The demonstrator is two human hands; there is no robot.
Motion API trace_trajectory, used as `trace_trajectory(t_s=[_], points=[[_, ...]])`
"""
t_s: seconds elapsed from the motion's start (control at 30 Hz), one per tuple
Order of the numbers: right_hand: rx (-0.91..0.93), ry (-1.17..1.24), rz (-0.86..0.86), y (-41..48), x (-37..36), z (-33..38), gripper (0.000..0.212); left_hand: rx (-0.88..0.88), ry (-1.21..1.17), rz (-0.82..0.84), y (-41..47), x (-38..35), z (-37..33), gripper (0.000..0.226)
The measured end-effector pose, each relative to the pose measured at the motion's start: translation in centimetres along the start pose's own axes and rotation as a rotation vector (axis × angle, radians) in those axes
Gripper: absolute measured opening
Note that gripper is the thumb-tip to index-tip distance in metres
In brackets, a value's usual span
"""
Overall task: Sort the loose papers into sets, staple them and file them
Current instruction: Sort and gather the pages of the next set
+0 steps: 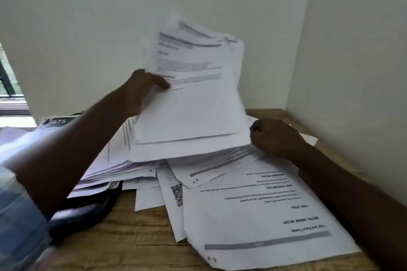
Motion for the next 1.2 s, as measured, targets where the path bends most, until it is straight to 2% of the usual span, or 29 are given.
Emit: trace_trajectory(t_s=[0.03,0.1,0.13,0.2,0.23,0.3,0.37,0.4,0.47,0.5,0.6,0.67,0.77,0.83,0.9,0.97,1.03,1.13,1.2], points=[[-0.016,-0.069,0.034,-0.1,-0.1,0.6,0.069,0.035,-0.025,0.041,-0.4,1.0,0.8,0.060],[-0.046,-0.129,0.076,-0.2,-0.3,1.0,0.087,0.086,-0.046,0.113,-1.2,2.6,2.7,0.033],[-0.057,-0.088,0.081,-0.1,-0.2,1.0,0.080,0.109,-0.062,0.139,-1.4,3.1,3.6,0.031],[-0.047,0.078,0.108,0.1,0.1,0.3,0.047,0.123,-0.063,0.166,-1.4,3.7,4.8,0.034],[-0.032,0.178,0.127,0.3,0.1,-0.2,0.037,0.110,-0.069,0.181,-1.3,3.8,5.1,0.034],[-0.019,0.371,0.134,0.4,-0.2,-0.8,0.031,0.094,-0.108,0.211,-0.8,4.0,5.5,0.037],[0.012,0.368,-0.006,0.8,0.0,-2.0,0.053,0.063,-0.114,0.251,-0.5,3.6,5.7,0.046],[0.019,0.342,-0.078,0.8,0.3,-2.4,0.050,0.032,-0.097,0.284,-0.5,3.4,5.7,0.053],[0.060,0.314,-0.184,0.7,1.7,-2.9,0.033,-0.047,-0.048,0.330,-0.4,2.9,5.8,0.061],[0.099,0.307,-0.232,0.7,2.6,-2.9,0.033,-0.088,-0.034,0.342,-0.2,2.7,5.9,0.061],[0.196,0.273,-0.359,1.0,5.8,-2.1,0.029,-0.217,0.056,0.367,-0.7,1.5,5.7,0.046],[0.241,0.259,-0.363,1.6,7.7,-1.0,0.006,-0.322,0.109,0.336,-0.5,1.1,5.4,0.040],[0.323,0.193,-0.304,1.8,10.2,1.1,0.013,-0.567,0.285,0.294,-0.5,1.0,5.2,0.056],[0.385,0.171,-0.222,1.7,11.4,2.6,0.012,-0.739,0.490,0.183,-0.9,0.8,4.8,0.068],[0.423,0.127,-0.133,1.2,12.0,3.8,0.025,-0.919,0.607,0.096,-1.9,0.4,4.4,0.049],[0.414,0.070,-0.098,0.8,11.8,4.9,0.034,-1.131,0.802,0.082,-2.4,0.0,4.1,0.023],[0.404,0.054,-0.101,0.1,11.5,5.9,0.033,-1.072,0.967,0.084,-3.1,-0.5,3.7,0.027],[0.389,0.059,-0.163,-1.8,11.1,6.8,0.010,-0.963,0.975,0.071,-4.5,-1.5,3.8,0.044],[0.295,0.146,-0.315,-3.6,10.8,6.3,0.034,-0.953,0.937,0.036,-5.3,-2.1,3.7,0.046]])
Point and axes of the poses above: each hand's wrist, its own y-axis towards the middle knuckle, its own x-axis out of the back of the hand, z = x × y, the point moved 1 cm from there along y, towards the middle knuckle, and after that the axes turned 6 degrees about -y, right-handed, at the moved point
